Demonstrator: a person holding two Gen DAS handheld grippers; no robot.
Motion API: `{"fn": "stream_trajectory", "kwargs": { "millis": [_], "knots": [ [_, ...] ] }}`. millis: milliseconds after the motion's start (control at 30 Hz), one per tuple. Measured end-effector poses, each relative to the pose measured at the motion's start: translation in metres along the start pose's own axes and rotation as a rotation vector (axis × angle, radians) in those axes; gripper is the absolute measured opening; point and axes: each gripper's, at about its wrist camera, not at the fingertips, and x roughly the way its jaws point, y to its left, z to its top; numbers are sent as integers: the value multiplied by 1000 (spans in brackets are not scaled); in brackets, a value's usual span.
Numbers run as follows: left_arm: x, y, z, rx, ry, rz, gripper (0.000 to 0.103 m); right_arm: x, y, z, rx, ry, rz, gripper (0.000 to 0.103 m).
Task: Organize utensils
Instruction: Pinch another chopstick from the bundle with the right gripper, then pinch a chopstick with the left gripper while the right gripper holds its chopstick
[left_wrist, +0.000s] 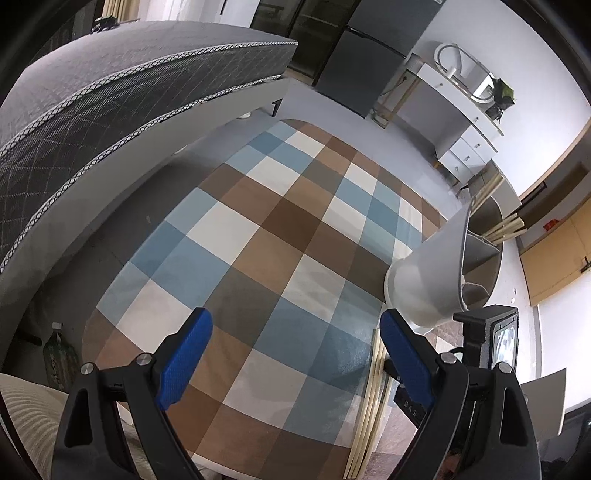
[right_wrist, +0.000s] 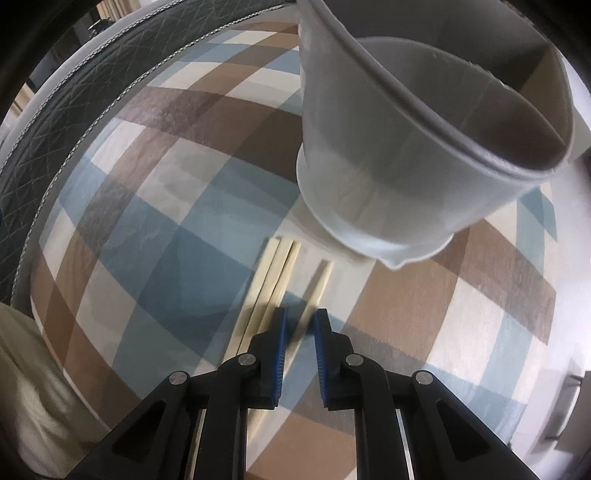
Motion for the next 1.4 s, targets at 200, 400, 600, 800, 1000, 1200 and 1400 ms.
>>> {"fn": "stream_trajectory", "kwargs": {
  "millis": [200, 400, 600, 800, 1000, 1200, 1400],
  "knots": [
    [-1, 11, 2, -51, 10, 42, 89, 1, 5, 13, 20, -35, -8, 16],
    [3, 13, 0, -36, 18, 85, 89, -1, 12, 9, 3, -79, 19, 5],
    [13, 2, -7, 38, 43, 107, 89, -28, -10, -8, 97, -205, 114, 5],
    [37, -19, -24, 149, 130, 99, 89, -62, -49, -36, 296, -346, 260, 5],
    [55, -37, -43, 237, 193, 86, 89, -75, -101, -72, 500, -423, 408, 5],
    [71, -51, -55, 279, 241, 109, 89, -75, -131, -91, 615, -465, 491, 5],
    [83, -61, -63, 300, 264, 141, 88, -83, -147, -102, 611, -502, 511, 5]
  ]
}}
